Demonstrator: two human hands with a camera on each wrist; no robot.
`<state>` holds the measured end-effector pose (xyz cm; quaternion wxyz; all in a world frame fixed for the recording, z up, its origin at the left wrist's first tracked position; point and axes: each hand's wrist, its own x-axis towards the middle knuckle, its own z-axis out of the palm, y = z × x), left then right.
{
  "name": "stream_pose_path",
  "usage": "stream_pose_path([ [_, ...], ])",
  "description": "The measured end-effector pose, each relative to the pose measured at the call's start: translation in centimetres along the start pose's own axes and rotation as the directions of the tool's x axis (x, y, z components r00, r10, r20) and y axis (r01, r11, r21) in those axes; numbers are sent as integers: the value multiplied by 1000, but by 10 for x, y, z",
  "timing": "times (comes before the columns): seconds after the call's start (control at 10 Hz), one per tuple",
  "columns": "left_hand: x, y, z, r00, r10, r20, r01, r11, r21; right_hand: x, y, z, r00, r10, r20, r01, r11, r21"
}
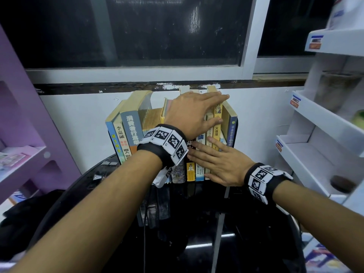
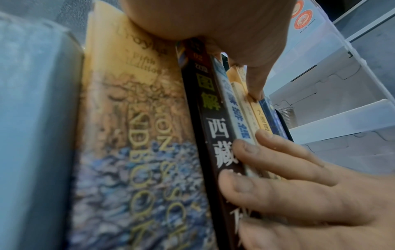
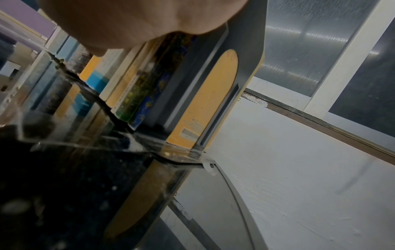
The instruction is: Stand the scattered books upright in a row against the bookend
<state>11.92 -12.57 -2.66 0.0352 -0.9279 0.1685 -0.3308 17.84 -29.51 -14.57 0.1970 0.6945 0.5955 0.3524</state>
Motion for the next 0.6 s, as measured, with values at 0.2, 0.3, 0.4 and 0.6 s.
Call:
stream_pose_path([
  [0.2,-1,-4,-2,999,31,40,-29,998,-52,2,-7,-16,998,33,52,-35,999,39],
  [0.3,-7,-7,-7,998,27,50,-19,988,-156,4,-10,-27,995,33,97,-38,998,44],
  [0.4,-18,-8,-14,997,24,68,-7,973,-230,6,-13,-37,991,51,127,-59,997,59],
  [0.6,-50,-10,-37,1000,-9,-11,6,968,-250,14,-16,-65,985,139,104,-149,985,91],
])
